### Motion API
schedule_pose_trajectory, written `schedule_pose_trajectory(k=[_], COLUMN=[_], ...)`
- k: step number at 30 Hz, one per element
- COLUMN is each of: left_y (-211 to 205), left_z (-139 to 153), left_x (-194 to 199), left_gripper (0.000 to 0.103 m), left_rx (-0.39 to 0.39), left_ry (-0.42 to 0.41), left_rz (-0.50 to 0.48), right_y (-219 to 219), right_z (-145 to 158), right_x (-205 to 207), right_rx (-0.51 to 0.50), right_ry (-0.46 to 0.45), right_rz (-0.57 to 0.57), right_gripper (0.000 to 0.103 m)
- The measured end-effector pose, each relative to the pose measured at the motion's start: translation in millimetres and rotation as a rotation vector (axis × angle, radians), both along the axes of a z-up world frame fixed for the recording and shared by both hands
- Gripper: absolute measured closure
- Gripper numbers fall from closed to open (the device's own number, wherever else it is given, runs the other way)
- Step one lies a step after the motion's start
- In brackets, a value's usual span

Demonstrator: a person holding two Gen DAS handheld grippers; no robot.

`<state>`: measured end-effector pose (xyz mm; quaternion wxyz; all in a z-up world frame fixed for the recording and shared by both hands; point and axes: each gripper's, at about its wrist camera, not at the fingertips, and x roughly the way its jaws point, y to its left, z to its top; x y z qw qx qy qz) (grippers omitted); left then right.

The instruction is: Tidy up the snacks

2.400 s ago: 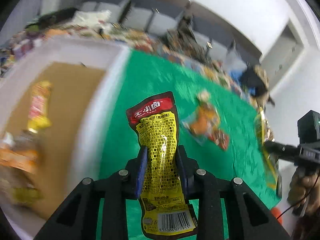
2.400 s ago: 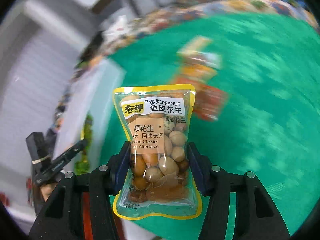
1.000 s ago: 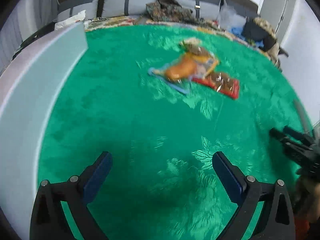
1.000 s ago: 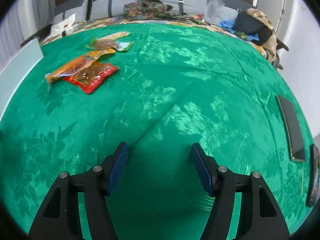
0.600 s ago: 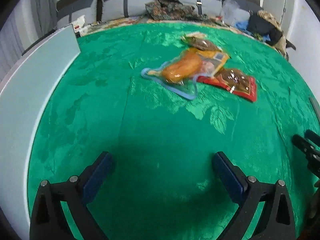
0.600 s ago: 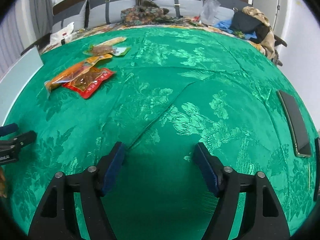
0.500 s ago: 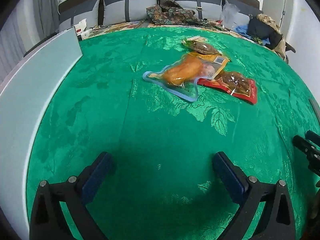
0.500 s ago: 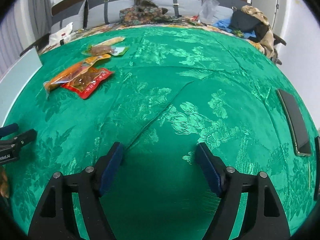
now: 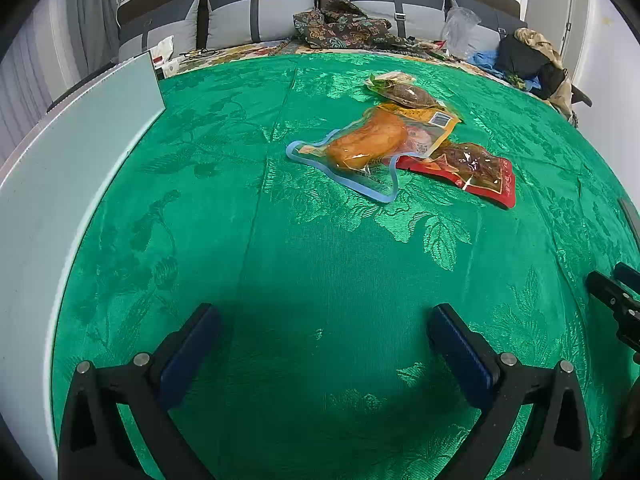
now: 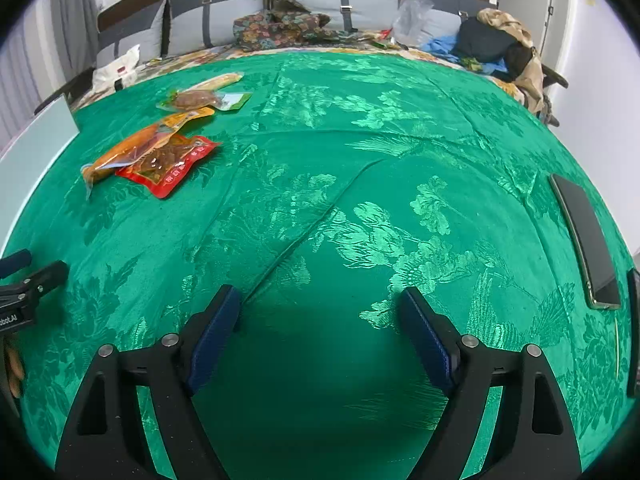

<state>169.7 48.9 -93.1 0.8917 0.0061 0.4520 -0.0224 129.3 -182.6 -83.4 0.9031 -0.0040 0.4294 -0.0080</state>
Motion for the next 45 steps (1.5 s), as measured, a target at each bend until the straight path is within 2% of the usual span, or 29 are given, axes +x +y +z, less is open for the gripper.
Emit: schedule_pose_trajectory(k=[12,17,22,24,25,29,31,33,36,39,41,43,44,45], left_y=[0,0,-1,0,2,6,0,-14,-36,-48,-53,-49,-45,-39], left_z=[0,1,3,7,11,53,65,72,58,35,16,14,15,16], left_x=[-1,2,15,29,34,75,94,121,155,175,179,175,172,170], left_gripper=[0.000,0.000,0.000,0.001,0.001,0.001,0.001,0.001,0.001,0.009,0.020,0.027,0.039,0.044], left_rx=[-0.002,0.005,0.016,0.007,-0.007,-0.096,-0.108,-0.096,-0.033,0.000,0.035,0.012,0.003,-0.017], left_ry=[0.006,0.050,0.153,0.218,0.221,0.153,0.139,0.141,0.188,0.242,0.285,0.264,0.253,0.247], left_rz=[-0.023,-0.050,-0.116,-0.150,-0.157,-0.176,-0.191,-0.234,-0.269,-0.279,-0.289,-0.295,-0.285,-0.269], right_y=[0,0,0,0,0,0,0,0,0,0,0,0,0,0], right_z=[0,0,-1,-1,-1,-1,-1,-1,-1,-1,-1,-1,-1,-1], right_x=[0,0,0,0,0,0,0,0,0,0,0,0,0,0], right_rx=[0.000,0.000,0.001,0.001,0.002,0.001,0.001,0.001,0.002,0.002,0.002,0.002,0.002,0.002], right_ry=[0.000,0.000,0.000,0.000,0.000,0.000,0.000,0.000,0.000,0.000,-0.001,-0.001,-0.001,-0.001], right_rz=[0.000,0.000,0.000,0.000,0.001,0.000,0.000,0.000,0.000,0.000,0.000,0.000,0.000,0.000], right_gripper=[0.018,0.018,0.018,0.018,0.018,0.018,0.018,0.018,0.018,0.017,0.017,0.017,0.017,0.017])
